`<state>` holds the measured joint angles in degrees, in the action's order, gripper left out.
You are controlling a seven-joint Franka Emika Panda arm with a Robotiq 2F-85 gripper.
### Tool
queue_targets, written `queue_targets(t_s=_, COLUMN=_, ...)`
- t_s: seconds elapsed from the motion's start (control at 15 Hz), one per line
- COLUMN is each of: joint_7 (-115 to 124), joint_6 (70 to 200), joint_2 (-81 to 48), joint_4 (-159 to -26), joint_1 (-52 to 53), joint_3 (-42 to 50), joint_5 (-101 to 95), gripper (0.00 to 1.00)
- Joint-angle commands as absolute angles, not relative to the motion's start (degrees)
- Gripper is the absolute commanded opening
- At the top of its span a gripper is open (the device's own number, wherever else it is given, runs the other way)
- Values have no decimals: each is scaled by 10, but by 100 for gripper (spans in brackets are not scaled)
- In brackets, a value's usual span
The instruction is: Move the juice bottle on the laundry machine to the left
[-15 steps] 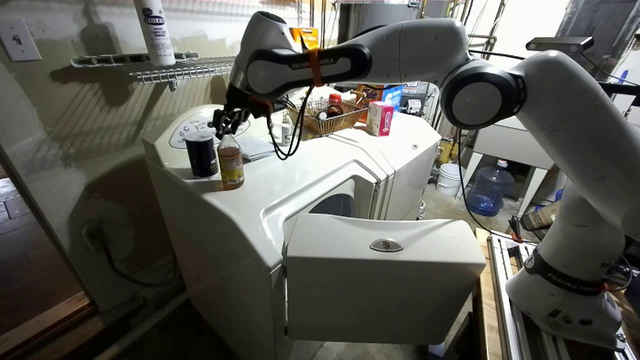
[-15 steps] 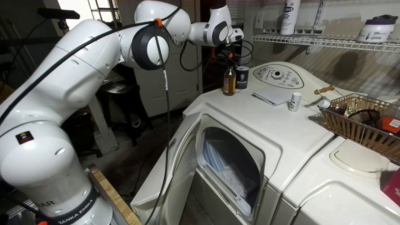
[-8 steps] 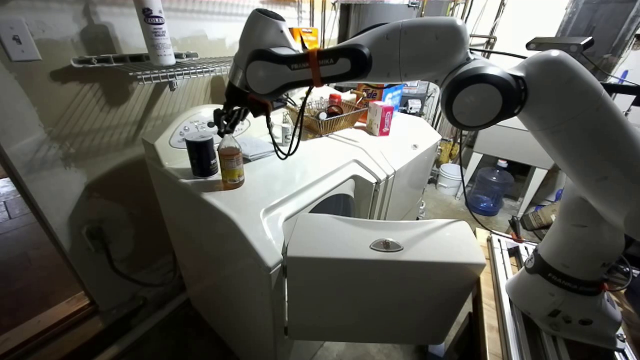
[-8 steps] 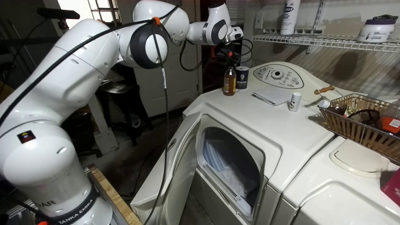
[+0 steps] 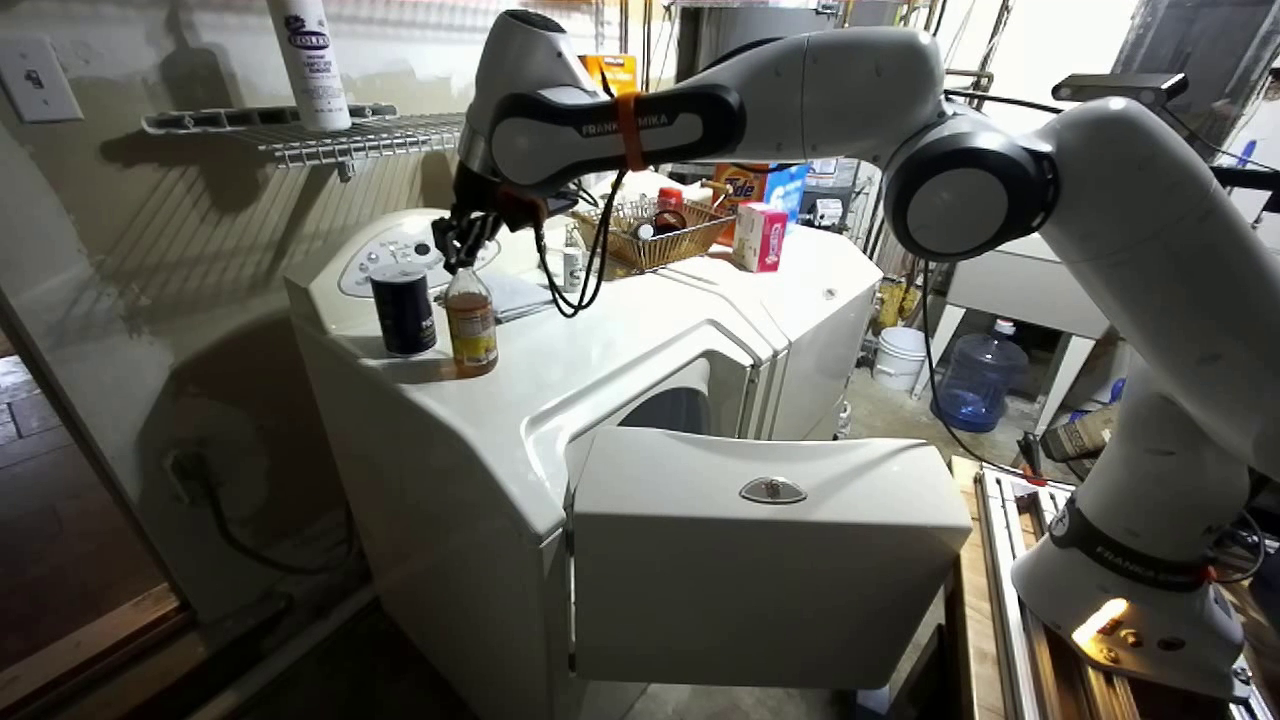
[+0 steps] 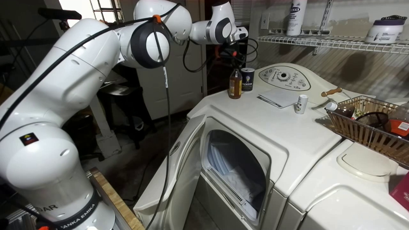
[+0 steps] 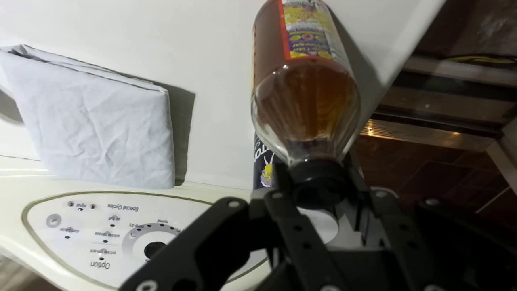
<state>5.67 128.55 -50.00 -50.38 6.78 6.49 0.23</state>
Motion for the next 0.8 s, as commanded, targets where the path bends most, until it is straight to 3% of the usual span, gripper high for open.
queue_targets(t_s=0.0, joint_7=72, joint_6=1243, joint_2=-469, joint_4=-508, joint_1=79, joint_3=90, joint_5=-19, gripper=10)
queue_targets(t_s=0.73, joint_7=111, joint_6=1180, joint_2=-402, joint_4=-529, joint_1=8, joint_3=147, joint_5=14, gripper=10)
